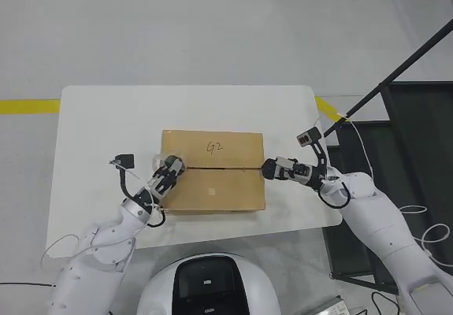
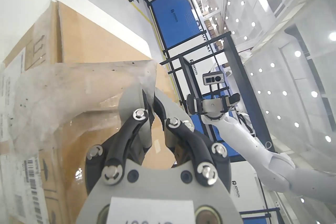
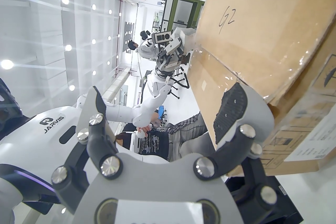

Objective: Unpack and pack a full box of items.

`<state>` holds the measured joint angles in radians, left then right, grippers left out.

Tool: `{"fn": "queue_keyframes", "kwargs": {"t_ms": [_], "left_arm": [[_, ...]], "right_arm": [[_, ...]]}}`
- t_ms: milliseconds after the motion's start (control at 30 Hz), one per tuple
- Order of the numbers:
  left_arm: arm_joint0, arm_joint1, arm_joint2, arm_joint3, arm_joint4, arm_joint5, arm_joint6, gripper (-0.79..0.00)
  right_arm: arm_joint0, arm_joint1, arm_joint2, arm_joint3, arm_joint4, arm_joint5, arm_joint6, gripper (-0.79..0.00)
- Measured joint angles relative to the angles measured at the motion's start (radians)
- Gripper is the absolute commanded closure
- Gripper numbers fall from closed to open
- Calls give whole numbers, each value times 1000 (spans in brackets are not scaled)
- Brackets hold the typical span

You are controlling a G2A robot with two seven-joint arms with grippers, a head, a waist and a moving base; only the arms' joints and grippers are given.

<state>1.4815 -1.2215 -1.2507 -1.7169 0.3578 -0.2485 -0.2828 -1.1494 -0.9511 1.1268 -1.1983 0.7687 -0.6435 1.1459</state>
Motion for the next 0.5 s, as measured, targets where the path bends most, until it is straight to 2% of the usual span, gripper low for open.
{"fn": "queue_keyframes", "kwargs": {"t_ms": [433, 500], "left_arm": [[-42, -7, 57, 31, 83, 43, -9, 0], [-47, -9, 64, 32, 83, 47, -6, -18]], "right_arm": [[1, -10, 22, 28, 3, -1, 7, -785], [-2, -11, 29, 30, 5, -4, 8, -785]]}}
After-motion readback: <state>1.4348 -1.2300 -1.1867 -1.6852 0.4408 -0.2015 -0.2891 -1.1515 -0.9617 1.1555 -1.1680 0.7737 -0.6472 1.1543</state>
